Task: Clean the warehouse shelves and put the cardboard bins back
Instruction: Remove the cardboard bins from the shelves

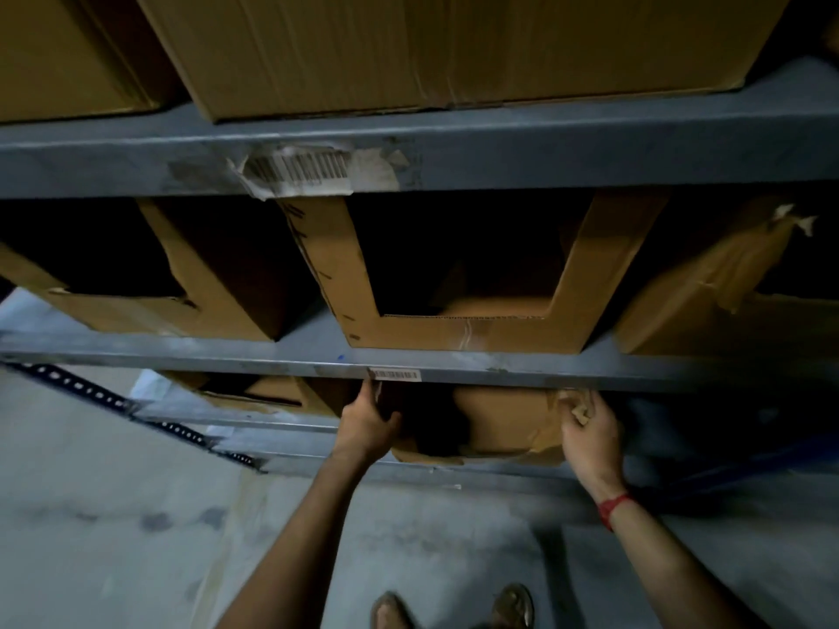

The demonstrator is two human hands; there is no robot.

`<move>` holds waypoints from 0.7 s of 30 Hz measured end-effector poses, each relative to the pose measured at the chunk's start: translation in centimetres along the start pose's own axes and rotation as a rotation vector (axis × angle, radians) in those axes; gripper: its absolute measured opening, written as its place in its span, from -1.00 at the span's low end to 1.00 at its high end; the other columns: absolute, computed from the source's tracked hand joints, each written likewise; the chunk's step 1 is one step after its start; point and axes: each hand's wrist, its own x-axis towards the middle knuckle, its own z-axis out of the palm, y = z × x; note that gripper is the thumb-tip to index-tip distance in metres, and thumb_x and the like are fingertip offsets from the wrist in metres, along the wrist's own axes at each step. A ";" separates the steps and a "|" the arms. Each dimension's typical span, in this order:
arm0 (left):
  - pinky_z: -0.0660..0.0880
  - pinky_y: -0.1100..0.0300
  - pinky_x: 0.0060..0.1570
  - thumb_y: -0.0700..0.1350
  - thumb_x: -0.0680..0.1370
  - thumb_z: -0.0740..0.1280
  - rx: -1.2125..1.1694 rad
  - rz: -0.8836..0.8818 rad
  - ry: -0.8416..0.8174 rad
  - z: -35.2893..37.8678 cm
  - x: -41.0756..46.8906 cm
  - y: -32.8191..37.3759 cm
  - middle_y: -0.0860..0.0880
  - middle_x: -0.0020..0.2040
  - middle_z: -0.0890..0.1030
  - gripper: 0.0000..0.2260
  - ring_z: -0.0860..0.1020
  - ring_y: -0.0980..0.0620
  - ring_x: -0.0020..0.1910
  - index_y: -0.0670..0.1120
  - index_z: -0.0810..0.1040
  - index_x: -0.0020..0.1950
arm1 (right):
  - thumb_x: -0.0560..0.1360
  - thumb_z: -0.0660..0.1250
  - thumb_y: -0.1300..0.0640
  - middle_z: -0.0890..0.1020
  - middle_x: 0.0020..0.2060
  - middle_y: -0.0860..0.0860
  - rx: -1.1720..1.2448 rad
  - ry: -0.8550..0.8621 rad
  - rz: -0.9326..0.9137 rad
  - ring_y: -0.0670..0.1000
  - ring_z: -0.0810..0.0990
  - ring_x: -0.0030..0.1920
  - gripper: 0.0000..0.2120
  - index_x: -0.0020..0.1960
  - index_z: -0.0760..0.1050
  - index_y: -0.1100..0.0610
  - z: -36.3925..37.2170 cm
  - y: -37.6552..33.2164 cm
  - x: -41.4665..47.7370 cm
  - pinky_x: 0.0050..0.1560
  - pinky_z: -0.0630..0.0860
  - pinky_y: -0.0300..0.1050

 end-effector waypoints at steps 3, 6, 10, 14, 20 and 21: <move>0.59 -0.02 0.13 -0.16 0.55 0.38 0.088 -0.029 -0.192 -0.8 -0.6 -0.1 -0.17 0.24 0.55 -0.39 0.59 -0.16 0.14 0.02 0.19 0.53 | 0.59 0.33 0.13 0.61 0.23 0.15 -0.020 0.013 -0.005 0.20 0.55 0.26 -0.63 0.39 0.49 0.14 -0.7 0.8 -1.7 0.30 0.44 0.03; 0.62 0.09 -0.21 -0.22 0.49 0.47 0.042 -0.146 -0.420 -1.8 -0.2 -0.2 -0.04 0.15 0.50 -0.38 0.62 -0.10 -0.02 0.14 0.22 0.38 | 0.59 0.33 0.10 0.64 0.16 0.17 -0.052 -0.021 0.032 0.21 0.59 0.18 -0.63 0.38 0.50 0.15 -1.6 1.7 -3.4 0.23 0.50 0.05; 0.62 -0.02 -0.22 0.12 0.54 0.41 -0.035 -0.104 -0.220 -1.7 2.9 0.1 -0.10 0.09 0.60 -0.70 0.62 -0.16 0.02 0.03 0.47 0.18 | 0.60 0.31 0.07 0.63 0.16 0.10 -0.042 -0.061 0.082 0.11 0.60 0.16 -0.63 0.39 0.50 0.13 -2.7 1.6 -6.0 0.19 0.51 -0.02; 0.50 0.06 -0.14 0.02 0.65 0.18 0.195 -0.048 -0.090 -0.4 5.9 -0.6 -0.17 0.05 0.62 -0.73 0.54 -0.04 -0.19 -0.14 0.55 -0.01 | 0.59 0.34 0.11 0.65 0.15 0.05 -0.046 -0.008 0.068 0.00 0.59 0.13 -0.61 0.40 0.49 0.11 -2.4 1.7 -8.9 0.17 0.46 -0.17; 0.46 0.04 -0.06 -0.09 0.63 0.24 0.220 0.015 -0.120 -1.0 5.3 -1.0 -0.12 0.00 0.54 -0.93 0.53 -0.10 -0.10 -0.08 0.46 0.05 | 0.47 0.50 0.07 0.69 0.07 -0.15 0.184 -0.203 0.080 -0.15 0.65 0.06 -0.58 0.30 0.51 -0.05 -4.2 0.7 -11.6 0.04 0.55 -0.26; 0.45 0.04 -0.06 -0.11 0.62 0.25 0.225 0.029 -0.133 -1.2 5.2 -1.0 -0.11 0.00 0.53 -0.95 0.53 -0.09 -0.10 -0.06 0.44 0.07 | 0.46 0.47 0.03 0.70 0.04 -0.12 0.281 -0.281 0.094 -0.12 0.66 0.01 -0.59 0.29 0.52 -0.05 -4.9 0.0 -11.5 -0.02 0.55 -0.29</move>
